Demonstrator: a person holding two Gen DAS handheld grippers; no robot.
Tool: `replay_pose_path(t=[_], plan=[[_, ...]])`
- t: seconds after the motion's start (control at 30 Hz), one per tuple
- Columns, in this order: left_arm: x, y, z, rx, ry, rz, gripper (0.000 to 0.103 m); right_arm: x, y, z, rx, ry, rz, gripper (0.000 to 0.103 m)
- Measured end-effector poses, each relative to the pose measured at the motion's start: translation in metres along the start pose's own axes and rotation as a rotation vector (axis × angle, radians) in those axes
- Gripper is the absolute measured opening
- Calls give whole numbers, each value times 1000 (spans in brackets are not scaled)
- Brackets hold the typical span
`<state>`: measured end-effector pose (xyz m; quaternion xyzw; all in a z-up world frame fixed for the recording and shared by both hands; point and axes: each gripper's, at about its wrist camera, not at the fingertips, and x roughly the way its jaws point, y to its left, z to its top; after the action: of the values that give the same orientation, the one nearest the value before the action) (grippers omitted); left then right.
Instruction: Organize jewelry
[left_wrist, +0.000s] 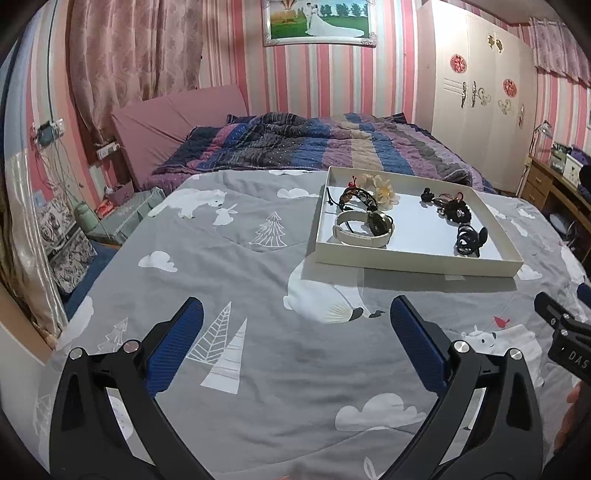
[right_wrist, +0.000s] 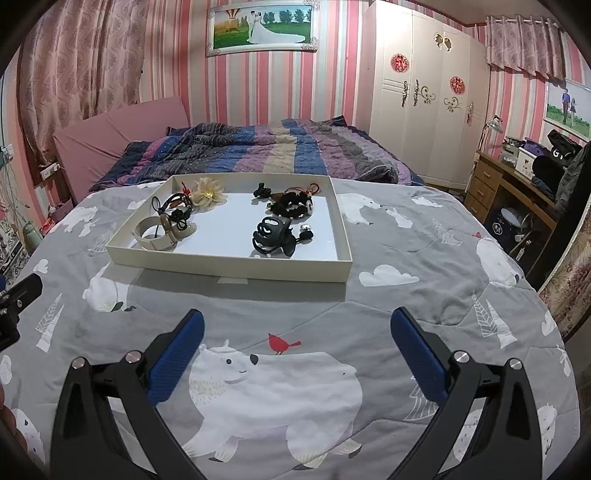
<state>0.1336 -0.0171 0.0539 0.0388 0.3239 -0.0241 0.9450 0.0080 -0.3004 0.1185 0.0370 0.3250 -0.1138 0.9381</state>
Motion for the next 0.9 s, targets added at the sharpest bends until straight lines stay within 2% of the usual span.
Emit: replay_pose_path(t=[0.27,0.43,0.9], plan=[[-1,-9,-2,51,-15,22,100,0,-1,-1,-9,-1,0,101],[-2,-5,-1,36,-13,-1,100,0,0,-1,-8,-1,1,101],[-2,-7,-2,43,-16,29,100,-1,-1,-2,8,0,-10,101]])
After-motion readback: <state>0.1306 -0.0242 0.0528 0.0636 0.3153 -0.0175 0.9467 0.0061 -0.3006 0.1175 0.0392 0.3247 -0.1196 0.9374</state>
